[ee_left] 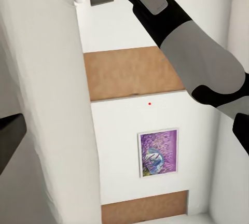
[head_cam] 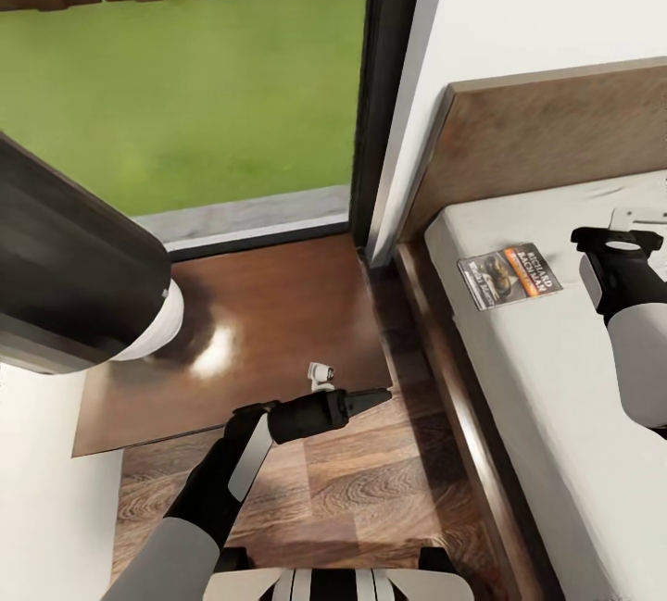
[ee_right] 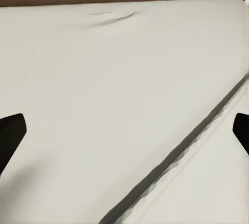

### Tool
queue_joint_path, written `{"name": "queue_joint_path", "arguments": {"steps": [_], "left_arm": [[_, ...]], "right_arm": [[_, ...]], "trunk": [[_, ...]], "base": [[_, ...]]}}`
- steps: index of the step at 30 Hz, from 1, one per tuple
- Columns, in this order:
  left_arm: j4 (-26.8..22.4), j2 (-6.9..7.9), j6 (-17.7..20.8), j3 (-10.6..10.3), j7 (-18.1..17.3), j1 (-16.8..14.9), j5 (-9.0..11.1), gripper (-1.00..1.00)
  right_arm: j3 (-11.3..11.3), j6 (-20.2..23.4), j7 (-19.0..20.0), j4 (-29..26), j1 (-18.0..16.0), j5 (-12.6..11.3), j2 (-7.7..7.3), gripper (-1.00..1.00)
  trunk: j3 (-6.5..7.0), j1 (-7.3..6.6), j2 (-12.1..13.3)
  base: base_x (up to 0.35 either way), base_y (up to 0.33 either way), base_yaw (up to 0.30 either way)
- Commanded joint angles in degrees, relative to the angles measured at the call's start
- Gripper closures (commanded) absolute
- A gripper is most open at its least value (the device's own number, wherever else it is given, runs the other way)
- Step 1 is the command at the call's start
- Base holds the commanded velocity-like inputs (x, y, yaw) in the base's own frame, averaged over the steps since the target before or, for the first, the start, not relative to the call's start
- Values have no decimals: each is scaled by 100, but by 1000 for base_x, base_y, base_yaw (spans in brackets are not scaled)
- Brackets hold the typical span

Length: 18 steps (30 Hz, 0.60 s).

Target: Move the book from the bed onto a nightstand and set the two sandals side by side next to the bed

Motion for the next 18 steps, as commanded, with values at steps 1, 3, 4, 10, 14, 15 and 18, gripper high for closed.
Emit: {"name": "queue_joint_path", "arguments": {"steps": [1, 3, 4, 10, 14, 15, 18], "left_arm": [[2, 0, 51, -4, 0, -4, 33, -100], [3, 0, 51, -4, 16, -2, 31, -100], [3, 0, 51, -4, 34, -2, 29, -100], [3, 0, 44, -4, 408, -5, 31, -100], [3, 0, 42, -11, 538, -3, 33, -100], [3, 0, 42, -12, 544, -2, 33, -100], [3, 0, 42, -12, 564, -1, 29, -100]], "right_arm": [[-19, 37, 2, -19, -2, 57, 3, -100], [-19, 37, 2, -35, 3, 58, 0, -100], [-19, 37, 2, -34, 1, 58, -7, -100], [-19, 37, -8, -66, -1, 57, -33, -100], [-37, 54, -4, -94, -2, 48, -51, -100], [-42, 64, -1, -101, -2, 46, -53, -100], [-57, 133, 17, -342, -2, 32, -60, -100]], "trunk": [[16, -23, 40], [52, -67, 120], [70, -89, 161], [178, -220, 401], [249, -308, 562], [267, -330, 602], [321, -396, 722]], "base": [[0, 0, 0], [0, 0, 0], [0, 0, 0], [0, 0, 0], [0, 0, 0], [0, 0, 0], [0, 0, 0]]}}
